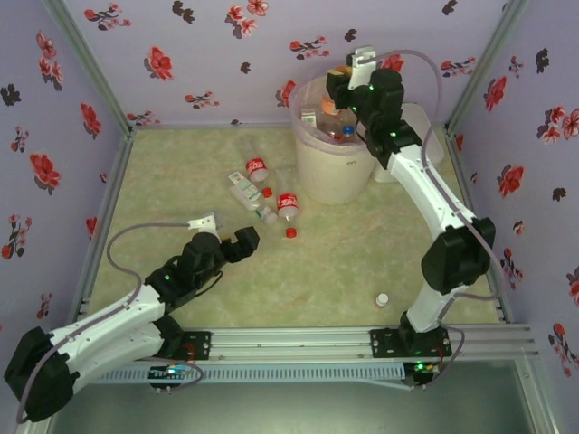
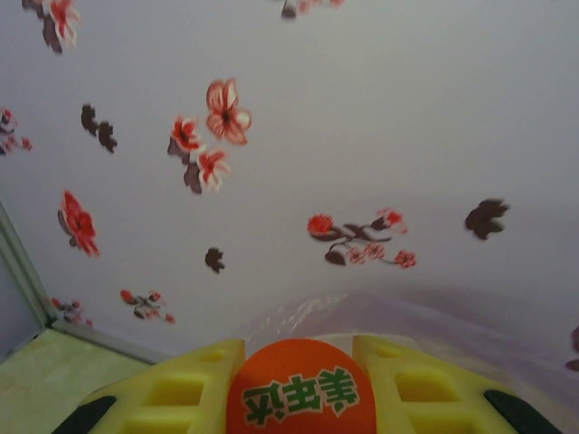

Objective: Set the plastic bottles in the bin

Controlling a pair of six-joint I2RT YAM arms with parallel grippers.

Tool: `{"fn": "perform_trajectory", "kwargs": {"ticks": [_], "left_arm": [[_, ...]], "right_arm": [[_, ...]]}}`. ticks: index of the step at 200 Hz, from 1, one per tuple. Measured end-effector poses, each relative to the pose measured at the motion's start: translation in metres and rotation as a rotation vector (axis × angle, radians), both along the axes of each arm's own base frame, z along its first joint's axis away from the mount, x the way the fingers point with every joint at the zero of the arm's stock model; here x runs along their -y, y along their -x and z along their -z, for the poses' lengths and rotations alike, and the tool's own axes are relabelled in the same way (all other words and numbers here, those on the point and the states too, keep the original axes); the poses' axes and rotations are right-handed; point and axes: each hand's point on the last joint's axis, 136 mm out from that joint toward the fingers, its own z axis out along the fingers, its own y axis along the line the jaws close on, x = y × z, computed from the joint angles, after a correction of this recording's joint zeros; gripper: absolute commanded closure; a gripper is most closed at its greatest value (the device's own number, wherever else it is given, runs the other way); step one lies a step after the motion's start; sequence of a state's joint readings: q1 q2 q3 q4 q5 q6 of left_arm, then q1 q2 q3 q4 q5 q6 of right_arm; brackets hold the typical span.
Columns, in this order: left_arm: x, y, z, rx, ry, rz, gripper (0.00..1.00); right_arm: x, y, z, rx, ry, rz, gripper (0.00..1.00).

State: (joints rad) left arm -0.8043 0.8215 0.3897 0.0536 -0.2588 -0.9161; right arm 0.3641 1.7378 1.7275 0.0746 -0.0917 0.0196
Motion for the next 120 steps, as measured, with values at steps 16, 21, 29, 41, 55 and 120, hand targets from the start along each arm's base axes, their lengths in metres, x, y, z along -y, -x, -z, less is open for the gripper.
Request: {"fn": "perform_trajectory", "kwargs": {"ticks": [16,21,29,41,55,120], "left_arm": [[-0.001,0.000,0.003,-0.010,-0.002,-0.005,0.03],[-0.001,0.000,0.004,-0.013,-0.005,-0.005,0.03],[-0.001,0.000,0.006,-0.020,-0.012,-0.005,0.03],[-0.002,0.001,0.008,-0.026,-0.018,-0.006,0.03],[-0.002,0.001,0.008,-0.029,-0.017,-0.007,0.04],[-0.005,0.002,0.005,-0.026,0.008,-0.020,0.05]], "right_arm": [[-0.004,-0.008,0.008,-0.023,0.000,-0.018,0.98],[-0.005,-0.010,0.009,-0.029,-0.005,-0.026,0.98],[-0.005,-0.014,0.010,-0.043,-0.012,-0.034,0.97],[-0.006,-0.020,0.013,-0.062,-0.021,-0.049,0.96],[-0.009,-0.027,0.019,-0.087,-0.020,-0.068,0.95],[-0.023,-0.036,0.059,-0.208,-0.014,-0.103,0.95]]}}
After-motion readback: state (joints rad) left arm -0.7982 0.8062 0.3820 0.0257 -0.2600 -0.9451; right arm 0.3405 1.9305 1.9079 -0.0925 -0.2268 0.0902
